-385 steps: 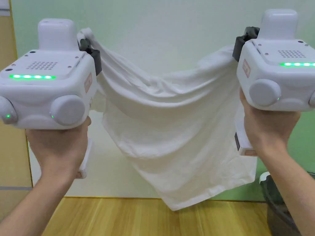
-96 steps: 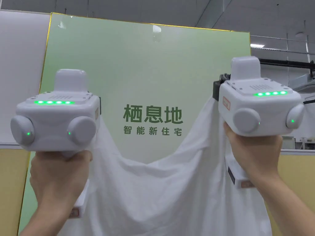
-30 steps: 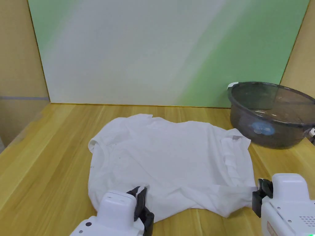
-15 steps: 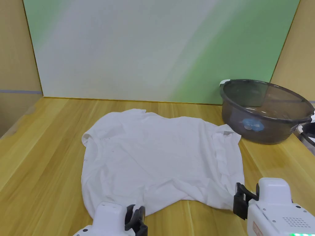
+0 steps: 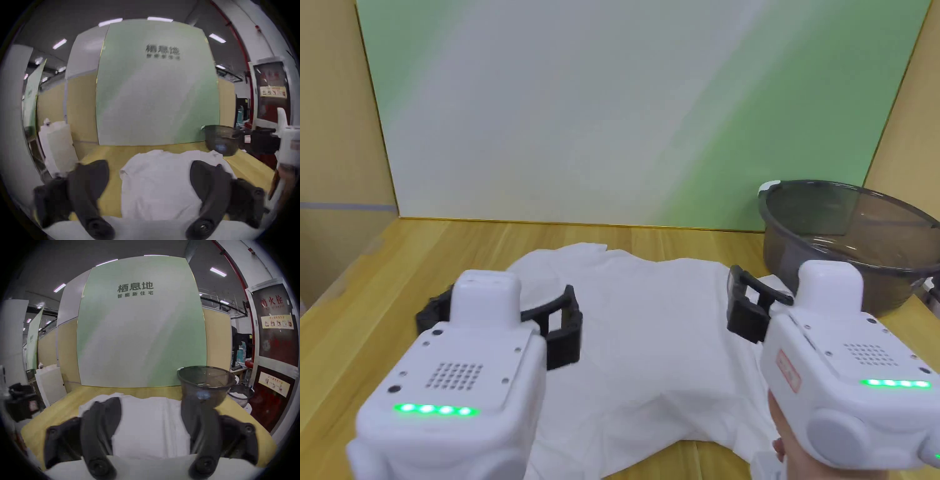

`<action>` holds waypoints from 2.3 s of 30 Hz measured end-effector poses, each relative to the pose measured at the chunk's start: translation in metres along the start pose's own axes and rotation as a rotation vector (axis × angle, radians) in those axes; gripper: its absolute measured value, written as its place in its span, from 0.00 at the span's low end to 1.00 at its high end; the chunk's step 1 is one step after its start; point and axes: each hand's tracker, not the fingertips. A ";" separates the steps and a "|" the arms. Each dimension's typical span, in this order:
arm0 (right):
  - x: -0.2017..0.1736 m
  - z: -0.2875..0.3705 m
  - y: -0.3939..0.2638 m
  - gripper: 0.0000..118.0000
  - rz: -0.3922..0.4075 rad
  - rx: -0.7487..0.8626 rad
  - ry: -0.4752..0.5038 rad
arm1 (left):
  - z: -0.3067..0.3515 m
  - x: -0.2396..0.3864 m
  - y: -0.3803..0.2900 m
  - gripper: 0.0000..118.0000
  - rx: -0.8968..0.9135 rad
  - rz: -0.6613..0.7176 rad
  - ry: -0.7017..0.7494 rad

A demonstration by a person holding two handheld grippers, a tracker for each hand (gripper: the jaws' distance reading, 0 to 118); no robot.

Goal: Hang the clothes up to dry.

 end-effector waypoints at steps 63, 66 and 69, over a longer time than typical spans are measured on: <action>0.065 -0.002 -0.088 0.06 0.561 -1.015 0.596 | -0.029 0.055 -0.028 0.02 -0.117 -0.014 -0.134; 0.102 -0.006 -0.081 0.06 0.521 -1.019 0.458 | -0.029 0.070 -0.024 0.02 -0.107 -0.022 -0.183; 0.137 -0.025 -0.071 0.06 0.421 -1.002 0.370 | -0.032 0.079 -0.023 0.02 -0.106 -0.023 -0.208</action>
